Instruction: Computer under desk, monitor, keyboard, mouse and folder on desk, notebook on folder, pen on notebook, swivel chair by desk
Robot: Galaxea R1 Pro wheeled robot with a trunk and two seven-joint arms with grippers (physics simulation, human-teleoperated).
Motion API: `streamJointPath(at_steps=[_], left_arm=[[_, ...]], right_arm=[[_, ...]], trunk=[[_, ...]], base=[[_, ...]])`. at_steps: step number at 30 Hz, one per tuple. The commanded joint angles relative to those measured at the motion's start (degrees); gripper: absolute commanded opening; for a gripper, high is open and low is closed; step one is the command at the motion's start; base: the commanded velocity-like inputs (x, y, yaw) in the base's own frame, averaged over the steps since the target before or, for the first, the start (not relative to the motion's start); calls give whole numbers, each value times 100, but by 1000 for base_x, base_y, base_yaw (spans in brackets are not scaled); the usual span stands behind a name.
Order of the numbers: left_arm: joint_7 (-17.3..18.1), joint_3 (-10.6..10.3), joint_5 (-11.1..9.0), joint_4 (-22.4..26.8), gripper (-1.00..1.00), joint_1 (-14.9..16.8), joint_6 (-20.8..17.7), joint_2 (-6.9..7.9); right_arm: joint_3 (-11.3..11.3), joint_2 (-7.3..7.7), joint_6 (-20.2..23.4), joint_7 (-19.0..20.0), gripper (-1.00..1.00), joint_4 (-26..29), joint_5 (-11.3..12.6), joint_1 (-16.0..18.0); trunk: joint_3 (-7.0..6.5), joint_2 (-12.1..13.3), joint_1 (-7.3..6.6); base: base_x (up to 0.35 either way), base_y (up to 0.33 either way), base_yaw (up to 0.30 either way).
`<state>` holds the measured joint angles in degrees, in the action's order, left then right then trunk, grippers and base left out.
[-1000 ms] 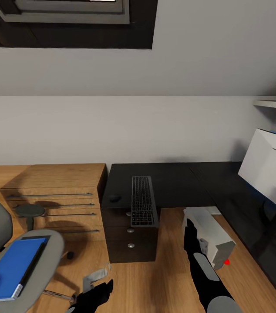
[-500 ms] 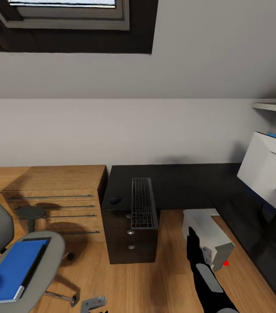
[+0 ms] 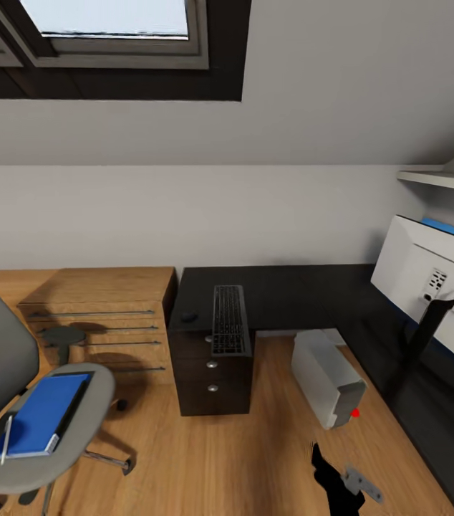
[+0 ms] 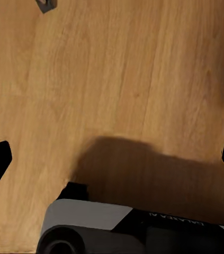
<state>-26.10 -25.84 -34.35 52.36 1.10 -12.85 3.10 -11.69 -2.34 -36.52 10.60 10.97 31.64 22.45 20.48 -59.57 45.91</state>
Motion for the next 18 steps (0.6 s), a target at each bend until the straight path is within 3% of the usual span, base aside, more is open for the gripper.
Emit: streamJointPath(at_steps=[1,7,12,18], left_arm=[[-51,-27,-38,10,100,5,-14,9],[-53,-27,-44,-3,100,6,-8,13],[-53,-27,-45,-21,100,5,1,10],[-53,-27,-55,-39,100,6,307,19]], right_arm=[[-42,-3,-113,57,100,-98,-70,5],[-49,0,-455,43,100,-638,-417,5],[-37,4,-492,48,100,-719,-472,5],[38,0,-516,68,100,-748,-617,5]], trunk=[[-12,37,-25],[-120,277,-157],[-209,478,-267],[-317,718,-399]], base=[[-292,-208,0],[-284,-227,0],[-279,-239,0],[-287,-201,0]])
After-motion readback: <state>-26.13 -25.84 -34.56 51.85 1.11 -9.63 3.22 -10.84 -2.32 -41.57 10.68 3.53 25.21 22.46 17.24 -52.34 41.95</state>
